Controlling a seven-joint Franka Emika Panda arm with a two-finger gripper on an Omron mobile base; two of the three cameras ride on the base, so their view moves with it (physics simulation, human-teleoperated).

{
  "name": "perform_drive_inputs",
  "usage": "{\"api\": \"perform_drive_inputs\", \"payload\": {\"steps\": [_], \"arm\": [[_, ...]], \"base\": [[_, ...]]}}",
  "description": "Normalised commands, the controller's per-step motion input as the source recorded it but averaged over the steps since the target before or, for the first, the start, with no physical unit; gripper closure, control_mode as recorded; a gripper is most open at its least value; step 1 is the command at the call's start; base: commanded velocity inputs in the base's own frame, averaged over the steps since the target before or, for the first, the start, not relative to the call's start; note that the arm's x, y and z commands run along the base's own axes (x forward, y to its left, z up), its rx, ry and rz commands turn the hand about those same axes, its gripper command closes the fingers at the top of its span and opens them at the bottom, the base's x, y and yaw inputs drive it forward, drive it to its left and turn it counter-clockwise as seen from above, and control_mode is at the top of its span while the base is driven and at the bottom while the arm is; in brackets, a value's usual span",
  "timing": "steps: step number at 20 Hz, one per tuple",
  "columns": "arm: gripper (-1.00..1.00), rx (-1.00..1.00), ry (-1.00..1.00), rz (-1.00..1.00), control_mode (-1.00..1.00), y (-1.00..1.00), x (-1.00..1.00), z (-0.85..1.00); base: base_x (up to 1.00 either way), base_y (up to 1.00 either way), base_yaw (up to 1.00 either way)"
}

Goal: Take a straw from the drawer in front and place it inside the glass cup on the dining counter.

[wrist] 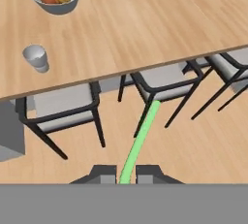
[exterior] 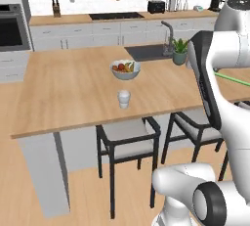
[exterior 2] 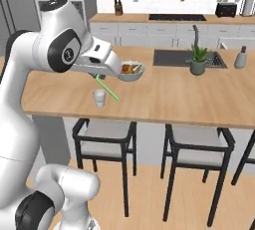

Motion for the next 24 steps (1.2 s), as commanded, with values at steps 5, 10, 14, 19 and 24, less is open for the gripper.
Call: {"api": "perform_drive_inputs", "payload": {"steps": [5, 10, 14, 19, 24], "arm": [[1.0, 0.0, 0.0, 0.0, 1.0, 0.0, 0.0, 0.0], [1.0, 0.0, 0.0, 0.0, 1.0, 0.0, 0.0, 0.0], [1.0, 0.0, 0.0, 0.0, 1.0, 0.0, 0.0, 0.0], [1.0, 0.0, 0.0, 0.0, 1.0, 0.0, 0.0, 0.0], [1.0, 0.07, 0.0, 0.03, -1.0, -0.03, 0.27, 0.0]], "base": [[0.26, 1.0, -0.19], [0.78, 0.37, 0.06], [0.88, 0.0, 0.26], [0.73, -0.01, 0.2], [0.47, -0.04, 0.07]]}}
